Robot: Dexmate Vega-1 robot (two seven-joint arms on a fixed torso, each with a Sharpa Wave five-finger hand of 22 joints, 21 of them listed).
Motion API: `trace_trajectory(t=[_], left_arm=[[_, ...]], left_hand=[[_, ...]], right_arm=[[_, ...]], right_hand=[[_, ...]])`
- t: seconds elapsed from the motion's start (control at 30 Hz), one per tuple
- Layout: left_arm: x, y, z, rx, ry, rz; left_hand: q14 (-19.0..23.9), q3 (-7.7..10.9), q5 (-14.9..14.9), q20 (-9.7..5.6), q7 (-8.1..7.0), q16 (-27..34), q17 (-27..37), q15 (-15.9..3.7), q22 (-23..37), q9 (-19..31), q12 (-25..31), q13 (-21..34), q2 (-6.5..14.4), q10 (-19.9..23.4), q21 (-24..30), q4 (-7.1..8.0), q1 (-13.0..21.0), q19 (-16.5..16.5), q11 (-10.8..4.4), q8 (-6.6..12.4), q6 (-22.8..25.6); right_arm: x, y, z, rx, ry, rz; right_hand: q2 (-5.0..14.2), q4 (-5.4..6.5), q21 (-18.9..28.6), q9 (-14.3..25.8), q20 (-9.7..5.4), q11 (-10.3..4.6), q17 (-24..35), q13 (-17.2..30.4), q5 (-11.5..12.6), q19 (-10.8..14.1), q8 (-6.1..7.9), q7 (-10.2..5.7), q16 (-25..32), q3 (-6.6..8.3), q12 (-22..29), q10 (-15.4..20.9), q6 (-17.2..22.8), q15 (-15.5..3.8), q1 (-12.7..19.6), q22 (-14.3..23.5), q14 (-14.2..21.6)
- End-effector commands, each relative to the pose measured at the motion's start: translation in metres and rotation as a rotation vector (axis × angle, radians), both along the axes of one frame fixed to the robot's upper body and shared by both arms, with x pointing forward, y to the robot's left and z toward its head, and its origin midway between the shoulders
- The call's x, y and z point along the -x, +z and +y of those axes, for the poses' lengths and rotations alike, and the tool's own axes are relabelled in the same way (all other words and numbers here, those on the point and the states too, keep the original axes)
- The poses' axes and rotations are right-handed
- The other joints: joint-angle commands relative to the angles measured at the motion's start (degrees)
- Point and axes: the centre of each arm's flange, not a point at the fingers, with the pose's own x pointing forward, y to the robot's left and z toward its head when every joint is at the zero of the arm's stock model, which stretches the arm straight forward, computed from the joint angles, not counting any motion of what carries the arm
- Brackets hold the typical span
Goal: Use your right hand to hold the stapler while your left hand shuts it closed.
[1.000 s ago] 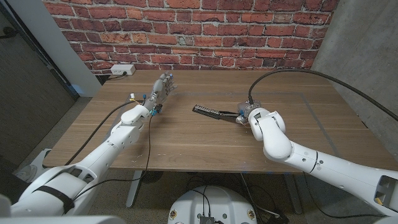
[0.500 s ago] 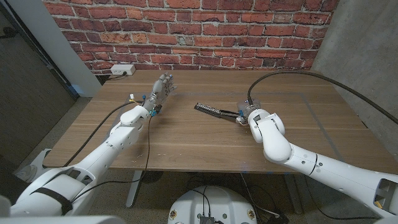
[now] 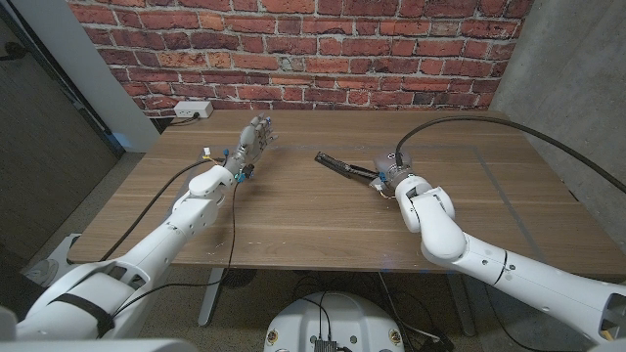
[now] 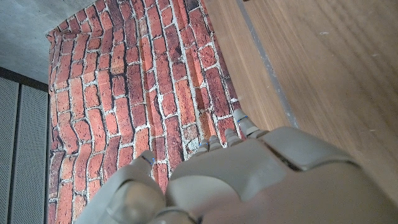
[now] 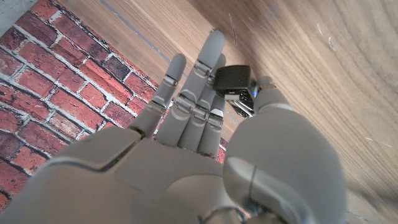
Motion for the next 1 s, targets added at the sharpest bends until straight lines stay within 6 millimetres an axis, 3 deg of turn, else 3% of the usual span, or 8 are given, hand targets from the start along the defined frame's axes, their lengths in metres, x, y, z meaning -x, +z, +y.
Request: trace_trajectory(t=[0.03, 0.27, 0.7, 1.0], left_arm=[[-0.004, 0.005, -0.007, -0.025, -0.014, 0.003], [-0.004, 0.008, -0.010, -0.033, -0.014, 0.003], [-0.003, 0.011, -0.014, -0.045, -0.013, 0.002], [-0.002, 0.015, -0.017, -0.053, -0.015, -0.001]], left_hand=[[-11.31, 0.21, 0.41, -0.85, 0.19, 0.02, 0.14, -0.94, 0.18, 0.15, 0.10, 0.17, 7.14, -12.55, 0.14, -0.22, -0.15, -9.86, 0.12, -0.19, -16.11], [-11.32, 0.21, 0.41, -0.86, 0.22, 0.02, 0.13, -0.92, 0.18, 0.15, 0.08, 0.17, 7.16, -12.63, 0.16, -0.23, -0.14, -9.80, 0.17, -0.20, -16.16], [-11.37, 0.20, 0.41, -0.85, 0.30, 0.00, 0.13, -0.92, 0.18, 0.16, 0.05, 0.17, 7.15, -12.74, 0.14, -0.24, -0.12, -9.85, 0.11, -0.22, -16.24], [-11.38, 0.16, 0.40, -0.90, 0.28, 0.01, 0.13, -0.94, 0.18, 0.16, 0.06, 0.17, 7.09, -12.74, 0.14, -0.25, -0.12, -9.85, 0.04, -0.21, -16.24]], right_arm=[[-0.003, -0.003, -0.013, -0.098, 0.058, -0.040], [-0.010, -0.006, -0.031, -0.303, 0.170, -0.025], [-0.018, -0.015, -0.048, -0.497, 0.250, -0.045], [-0.024, -0.027, -0.080, -0.773, 0.339, -0.056]], right_hand=[[6.39, 2.60, 0.64, 0.36, -8.82, -2.49, 0.33, 0.35, 0.22, -0.28, 0.64, -4.04, 0.15, 2.44, 0.54, 3.19, 4.90, 0.01, 7.38, 0.31, 0.48], [6.51, 2.50, 2.14, 0.99, -8.84, -1.87, 0.94, 0.85, 0.33, -0.51, 0.82, -3.61, 0.35, 1.96, 0.86, 3.87, 5.25, 0.05, 7.77, 1.02, 1.04], [6.73, 2.41, 3.95, 1.45, -8.99, -1.19, 1.48, 1.23, 0.32, -0.46, 0.96, -2.87, 0.48, 1.64, 1.11, 4.60, 5.72, 0.14, 8.24, 1.75, 1.72], [6.74, 2.24, 5.31, 1.68, -9.04, -0.98, 1.86, 1.29, 0.23, -0.32, 1.09, -2.35, 0.65, 1.46, 1.27, 5.36, 6.29, 0.20, 8.64, 2.23, 2.43]])
